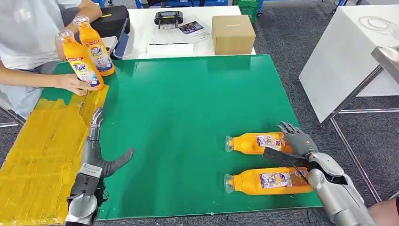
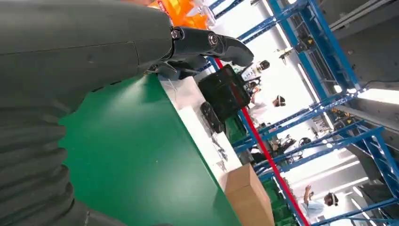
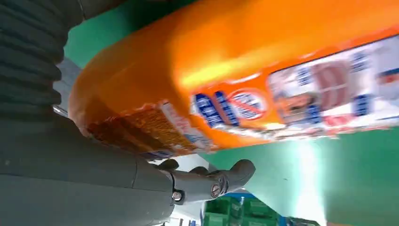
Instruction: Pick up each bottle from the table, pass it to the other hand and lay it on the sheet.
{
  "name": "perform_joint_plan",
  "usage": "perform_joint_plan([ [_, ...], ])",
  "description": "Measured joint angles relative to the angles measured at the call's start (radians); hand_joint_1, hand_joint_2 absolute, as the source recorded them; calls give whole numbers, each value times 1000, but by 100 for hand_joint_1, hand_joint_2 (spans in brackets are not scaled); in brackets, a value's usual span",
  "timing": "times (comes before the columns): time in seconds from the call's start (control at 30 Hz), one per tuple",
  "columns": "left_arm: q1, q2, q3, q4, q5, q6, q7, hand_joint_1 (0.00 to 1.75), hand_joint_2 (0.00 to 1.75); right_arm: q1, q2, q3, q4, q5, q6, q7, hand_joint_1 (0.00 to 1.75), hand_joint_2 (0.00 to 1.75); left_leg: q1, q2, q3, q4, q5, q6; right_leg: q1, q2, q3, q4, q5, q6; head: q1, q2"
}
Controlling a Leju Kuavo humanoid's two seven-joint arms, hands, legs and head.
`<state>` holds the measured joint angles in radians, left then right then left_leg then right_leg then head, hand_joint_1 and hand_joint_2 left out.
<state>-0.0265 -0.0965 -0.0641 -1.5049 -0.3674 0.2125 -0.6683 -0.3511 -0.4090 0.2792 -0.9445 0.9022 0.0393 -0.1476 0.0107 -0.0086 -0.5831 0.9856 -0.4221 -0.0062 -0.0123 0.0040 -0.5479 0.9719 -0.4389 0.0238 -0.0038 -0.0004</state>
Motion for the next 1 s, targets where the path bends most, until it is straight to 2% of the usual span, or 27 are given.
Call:
perform_joint_plan([
  [0.03, -1, 0, -1, 3, 0, 0, 0, 0, 175, -3, -3, 1, 7, 0, 0, 1, 5, 175, 0, 0, 0, 0, 0, 0, 0, 0, 0, 0, 0, 0, 0, 0],
  [0.1, -2, 0, -1, 5, 0, 0, 0, 0, 175, -6, -7, 2, 17, 0, 0, 3, 175, 175, 0, 0, 0, 0, 0, 0, 0, 0, 0, 0, 0, 0, 0, 0],
  [0.63, -4, 0, -5, 6, 3, -2, 1, 0, 175, -13, 3, 8, 37, 23, -46, 18, 171, 175, 0, 0, 1, 0, 0, 0, 0, 0, 1, 0, 0, 0, 0, 0],
  [1.0, -6, 0, -5, 6, 16, -21, 4, 0, 175, -12, 23, 8, 42, 55, -84, 19, 175, 175, 1, 1, 2, 0, 0, 0, 1, 0, 1, 0, 0, 0, 0, 0],
])
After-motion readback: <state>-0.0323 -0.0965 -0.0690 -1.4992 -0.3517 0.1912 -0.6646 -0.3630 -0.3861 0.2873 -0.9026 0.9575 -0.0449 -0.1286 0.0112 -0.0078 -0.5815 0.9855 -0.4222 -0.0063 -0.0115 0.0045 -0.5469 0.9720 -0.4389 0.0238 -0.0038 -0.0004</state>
